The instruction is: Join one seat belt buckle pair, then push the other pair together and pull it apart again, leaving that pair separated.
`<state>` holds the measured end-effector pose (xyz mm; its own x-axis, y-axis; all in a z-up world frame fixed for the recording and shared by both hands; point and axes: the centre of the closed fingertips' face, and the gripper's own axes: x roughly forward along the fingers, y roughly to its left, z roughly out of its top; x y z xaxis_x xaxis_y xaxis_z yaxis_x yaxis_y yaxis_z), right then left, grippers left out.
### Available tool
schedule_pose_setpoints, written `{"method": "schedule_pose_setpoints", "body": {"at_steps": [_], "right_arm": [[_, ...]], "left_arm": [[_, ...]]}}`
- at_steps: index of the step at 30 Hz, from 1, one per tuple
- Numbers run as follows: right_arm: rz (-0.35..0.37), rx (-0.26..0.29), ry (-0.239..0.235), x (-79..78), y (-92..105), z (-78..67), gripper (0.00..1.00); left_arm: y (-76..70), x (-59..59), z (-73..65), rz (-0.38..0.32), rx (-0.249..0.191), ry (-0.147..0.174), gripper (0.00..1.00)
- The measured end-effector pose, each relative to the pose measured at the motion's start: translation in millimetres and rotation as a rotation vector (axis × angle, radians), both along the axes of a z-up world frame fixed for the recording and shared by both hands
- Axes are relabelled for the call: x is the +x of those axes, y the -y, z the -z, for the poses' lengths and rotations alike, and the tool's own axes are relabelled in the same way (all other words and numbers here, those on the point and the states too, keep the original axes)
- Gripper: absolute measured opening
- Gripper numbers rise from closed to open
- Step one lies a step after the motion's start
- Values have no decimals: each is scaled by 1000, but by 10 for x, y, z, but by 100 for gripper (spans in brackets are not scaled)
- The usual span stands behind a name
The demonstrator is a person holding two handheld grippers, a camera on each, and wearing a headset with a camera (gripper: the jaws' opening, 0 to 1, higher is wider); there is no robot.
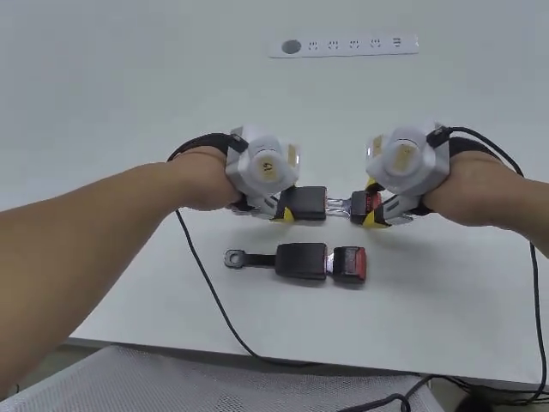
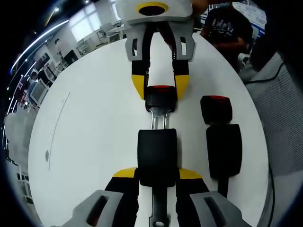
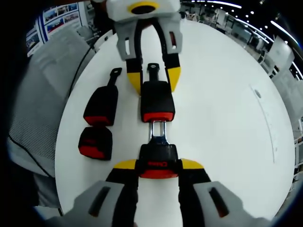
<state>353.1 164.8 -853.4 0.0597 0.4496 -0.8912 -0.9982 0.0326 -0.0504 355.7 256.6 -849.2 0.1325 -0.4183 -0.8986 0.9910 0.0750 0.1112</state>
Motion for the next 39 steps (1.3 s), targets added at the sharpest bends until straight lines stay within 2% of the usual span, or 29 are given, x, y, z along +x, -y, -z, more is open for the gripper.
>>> {"method": "schedule_pose_setpoints", "body": {"at_steps": [12,18,23,35,39], "right_arm": [[-8,37,-4,3,-140,2,31],[-28,51,-5,6,-139,8,30],[-68,38,-2,5,-163,2,29],[-54,38,-2,-5,-173,-20,28],[-59,51,0,-25,-249,-29,28]], "left_arm": [[5,0,3,-9,-1,-7,30],[13,-1,2,-6,-7,-3,29],[18,6,27,18,-1,8,29],[3,40,86,-19,-9,0,28],[5,47,89,-21,-6,0,28]]}}
